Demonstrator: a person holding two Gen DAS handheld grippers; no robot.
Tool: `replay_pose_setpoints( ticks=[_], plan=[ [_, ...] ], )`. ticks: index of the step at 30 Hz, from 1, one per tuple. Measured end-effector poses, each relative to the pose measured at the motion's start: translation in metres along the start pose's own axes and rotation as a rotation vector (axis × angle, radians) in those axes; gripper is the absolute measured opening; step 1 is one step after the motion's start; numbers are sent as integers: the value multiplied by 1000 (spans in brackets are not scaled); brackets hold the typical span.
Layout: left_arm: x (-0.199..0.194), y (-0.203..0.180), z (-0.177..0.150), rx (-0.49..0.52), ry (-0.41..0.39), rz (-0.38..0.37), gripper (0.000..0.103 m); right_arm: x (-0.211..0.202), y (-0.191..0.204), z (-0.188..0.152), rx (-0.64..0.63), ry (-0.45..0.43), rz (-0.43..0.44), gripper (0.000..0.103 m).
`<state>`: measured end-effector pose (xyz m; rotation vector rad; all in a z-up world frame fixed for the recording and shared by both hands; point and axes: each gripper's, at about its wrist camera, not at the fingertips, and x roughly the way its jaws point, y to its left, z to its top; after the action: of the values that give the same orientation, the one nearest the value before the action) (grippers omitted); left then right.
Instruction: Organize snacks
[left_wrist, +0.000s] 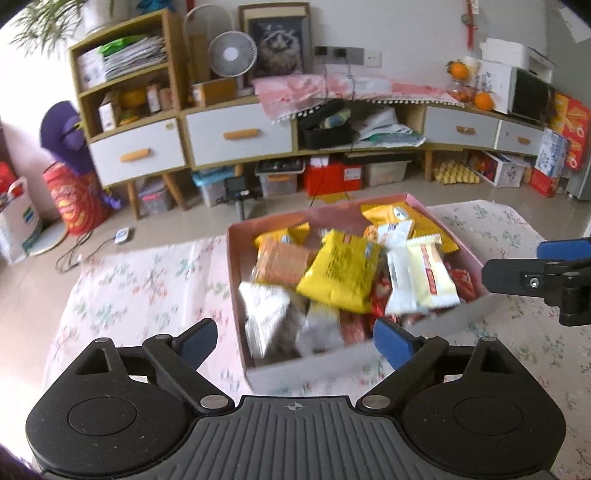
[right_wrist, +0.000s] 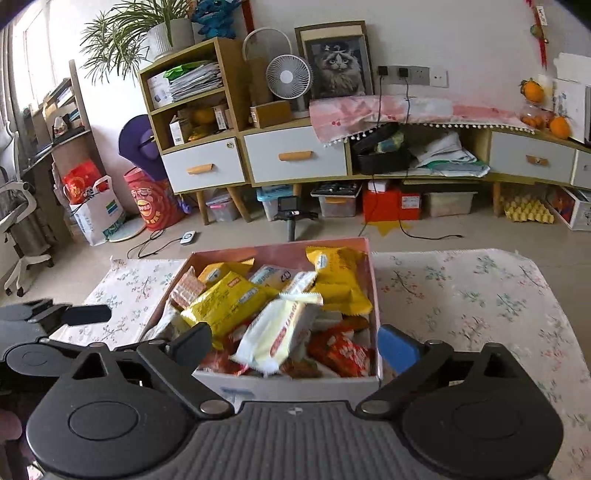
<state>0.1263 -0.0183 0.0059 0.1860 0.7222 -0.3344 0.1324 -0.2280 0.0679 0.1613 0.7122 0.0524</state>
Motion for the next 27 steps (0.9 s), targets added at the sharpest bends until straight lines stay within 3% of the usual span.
replay_pose_setpoints(
  ticks=[6, 13, 18, 27],
  plan=[
    [-30, -10, -19, -38, 23, 63, 99, -22, 5, -15, -19, 47, -94, 83],
    [-50, -22, -37, -75, 75, 153, 102, -37, 12, -35, 12, 108, -132, 86],
    [-56, -27, -46, -79, 117, 159, 103, -38, 18, -46, 16, 146, -138, 86],
    [-57, -27, -50, -43, 132, 172, 103, -38, 35, -53, -101, 158, -163, 86]
  ],
)
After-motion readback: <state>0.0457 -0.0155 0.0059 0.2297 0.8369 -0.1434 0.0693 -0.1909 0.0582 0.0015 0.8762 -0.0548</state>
